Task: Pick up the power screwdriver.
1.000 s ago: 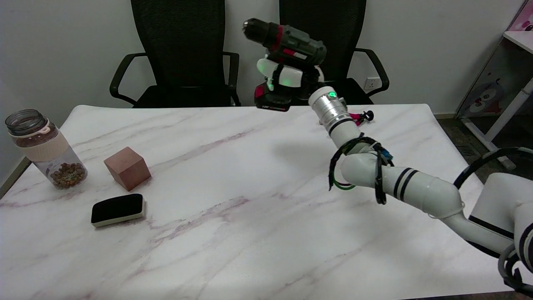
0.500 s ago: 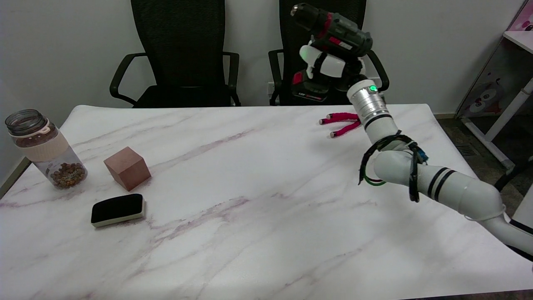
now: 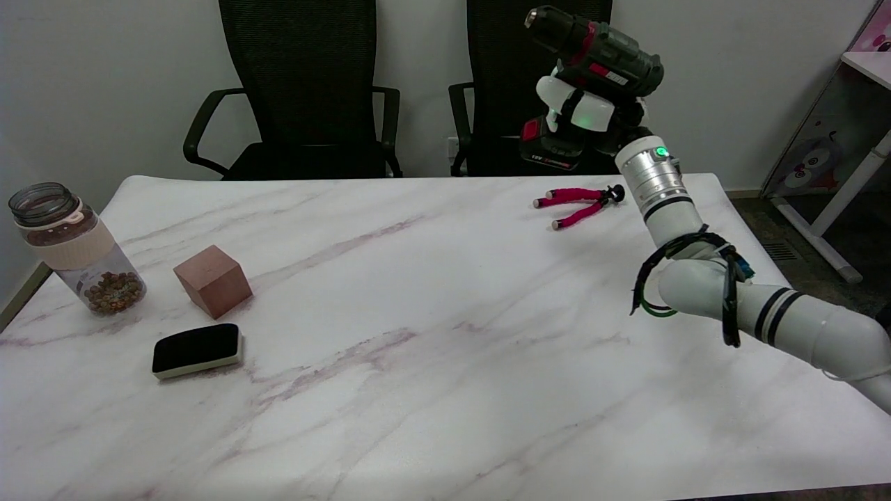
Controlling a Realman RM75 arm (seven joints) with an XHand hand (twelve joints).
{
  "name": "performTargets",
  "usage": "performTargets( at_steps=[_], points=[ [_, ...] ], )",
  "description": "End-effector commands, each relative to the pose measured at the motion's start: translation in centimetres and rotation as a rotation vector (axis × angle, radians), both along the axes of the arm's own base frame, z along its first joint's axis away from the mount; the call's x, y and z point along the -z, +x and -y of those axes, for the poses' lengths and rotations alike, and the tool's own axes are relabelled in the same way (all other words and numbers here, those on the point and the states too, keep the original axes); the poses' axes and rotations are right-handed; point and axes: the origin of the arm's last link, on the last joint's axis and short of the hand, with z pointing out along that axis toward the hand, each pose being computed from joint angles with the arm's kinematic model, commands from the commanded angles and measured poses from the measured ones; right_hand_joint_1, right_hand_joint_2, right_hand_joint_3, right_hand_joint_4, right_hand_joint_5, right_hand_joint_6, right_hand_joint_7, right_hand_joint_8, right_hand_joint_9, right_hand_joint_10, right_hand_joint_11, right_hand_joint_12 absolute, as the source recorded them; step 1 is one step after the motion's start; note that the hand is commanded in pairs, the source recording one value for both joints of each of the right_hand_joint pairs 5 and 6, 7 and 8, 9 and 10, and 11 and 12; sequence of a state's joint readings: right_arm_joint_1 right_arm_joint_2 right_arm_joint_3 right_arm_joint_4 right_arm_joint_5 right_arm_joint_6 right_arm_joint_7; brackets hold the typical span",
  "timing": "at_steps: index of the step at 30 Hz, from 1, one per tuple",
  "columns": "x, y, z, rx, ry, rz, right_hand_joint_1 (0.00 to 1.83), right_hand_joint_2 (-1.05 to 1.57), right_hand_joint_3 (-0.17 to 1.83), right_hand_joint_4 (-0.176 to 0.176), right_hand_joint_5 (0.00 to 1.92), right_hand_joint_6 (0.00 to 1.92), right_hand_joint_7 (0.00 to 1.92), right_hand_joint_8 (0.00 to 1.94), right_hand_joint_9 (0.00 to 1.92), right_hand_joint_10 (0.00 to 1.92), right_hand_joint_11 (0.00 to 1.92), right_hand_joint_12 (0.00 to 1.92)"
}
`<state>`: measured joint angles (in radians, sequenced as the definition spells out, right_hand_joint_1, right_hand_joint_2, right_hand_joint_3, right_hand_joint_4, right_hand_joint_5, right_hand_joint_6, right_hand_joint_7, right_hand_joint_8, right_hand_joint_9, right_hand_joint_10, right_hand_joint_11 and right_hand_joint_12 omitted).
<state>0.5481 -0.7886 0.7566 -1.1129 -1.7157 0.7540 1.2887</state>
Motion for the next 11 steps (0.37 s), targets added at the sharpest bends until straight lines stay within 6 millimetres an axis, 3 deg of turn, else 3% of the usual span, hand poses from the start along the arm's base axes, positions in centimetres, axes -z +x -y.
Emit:
performTargets(
  at_steps=[1,11],
  points=[
    [-1.2,0.6,-3.5,-0.075,0.002,-0.133,1.09,1.32,0.75,0.043,1.56,1.56,1.56,1.56,1.92,1.92,1.92,1.92],
    [-1.1,-0.5,-4.9,-0.06,0.017,-0.17,1.08,1.32,0.75,0.04,1.54,1.54,1.54,1.54,1.92,1.92,1.92,1.92]
  ],
)
